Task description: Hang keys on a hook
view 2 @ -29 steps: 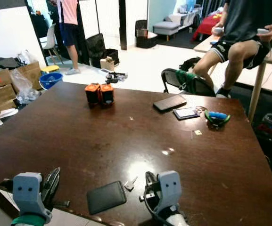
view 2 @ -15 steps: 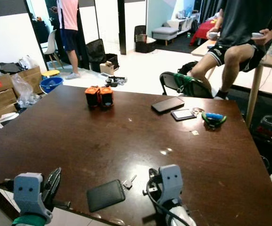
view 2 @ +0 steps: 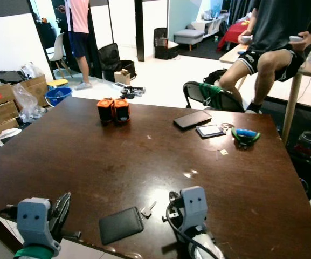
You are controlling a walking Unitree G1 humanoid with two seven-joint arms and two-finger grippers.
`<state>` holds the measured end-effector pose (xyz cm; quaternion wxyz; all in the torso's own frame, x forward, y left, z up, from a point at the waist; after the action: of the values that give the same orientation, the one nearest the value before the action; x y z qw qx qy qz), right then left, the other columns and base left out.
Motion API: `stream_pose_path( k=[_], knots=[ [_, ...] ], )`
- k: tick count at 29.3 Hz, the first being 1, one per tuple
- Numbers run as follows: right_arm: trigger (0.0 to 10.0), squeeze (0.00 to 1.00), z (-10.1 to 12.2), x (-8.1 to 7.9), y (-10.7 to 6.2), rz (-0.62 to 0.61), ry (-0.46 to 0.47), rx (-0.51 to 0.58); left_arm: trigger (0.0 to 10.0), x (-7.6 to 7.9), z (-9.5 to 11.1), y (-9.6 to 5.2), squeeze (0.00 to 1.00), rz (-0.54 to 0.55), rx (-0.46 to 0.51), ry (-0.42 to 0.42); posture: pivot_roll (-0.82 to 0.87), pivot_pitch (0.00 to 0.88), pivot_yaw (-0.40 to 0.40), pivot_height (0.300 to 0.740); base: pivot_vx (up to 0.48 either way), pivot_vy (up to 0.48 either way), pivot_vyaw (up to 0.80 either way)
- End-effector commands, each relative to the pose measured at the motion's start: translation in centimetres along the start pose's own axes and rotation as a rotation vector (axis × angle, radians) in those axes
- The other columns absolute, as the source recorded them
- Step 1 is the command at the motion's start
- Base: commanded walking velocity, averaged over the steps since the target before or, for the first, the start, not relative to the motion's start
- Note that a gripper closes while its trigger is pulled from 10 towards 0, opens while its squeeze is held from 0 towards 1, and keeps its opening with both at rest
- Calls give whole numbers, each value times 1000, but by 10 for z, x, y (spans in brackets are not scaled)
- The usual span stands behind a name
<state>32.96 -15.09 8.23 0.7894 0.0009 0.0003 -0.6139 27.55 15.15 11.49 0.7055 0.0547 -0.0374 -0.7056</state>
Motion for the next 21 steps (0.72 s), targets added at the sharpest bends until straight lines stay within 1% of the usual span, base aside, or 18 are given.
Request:
stream_pose_path(
  k=[1,6,18,21],
  knots=[
    [10000,0,-8,-4,-3,9,7,-28,10000,-2,-4,-2,0,1,-16,16,-32,0,156,740,0,-480,0],
    [10000,0,-10,-4,-4,10,2,-33,10000,-4,-6,-3,0,22,-23,-17,-38,0,157,740,0,0,0],
    [10000,0,-9,-3,-1,9,2,-34,10000,-3,-7,-4,0,19,-26,-16,-40,0,154,740,0,0,0],
    [10000,0,-9,-3,2,6,4,-40,10000,-3,-7,-4,0,21,-28,-13,-39,0,155,740,0,0,0]
  ],
)
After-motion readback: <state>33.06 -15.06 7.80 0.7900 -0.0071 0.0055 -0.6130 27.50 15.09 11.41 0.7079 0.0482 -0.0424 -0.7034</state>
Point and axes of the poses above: a point about 5 cm out from each wrist's last joint towards the gripper, its own y axis pointing out of the wrist towards the gripper, its own z axis along the axis of the wrist's last joint, x = y × z, the point moved 4 cm from there along y, pointing out of the wrist towards the gripper, and after that the axes turned 1 degree about y, right-handed, at the moved point
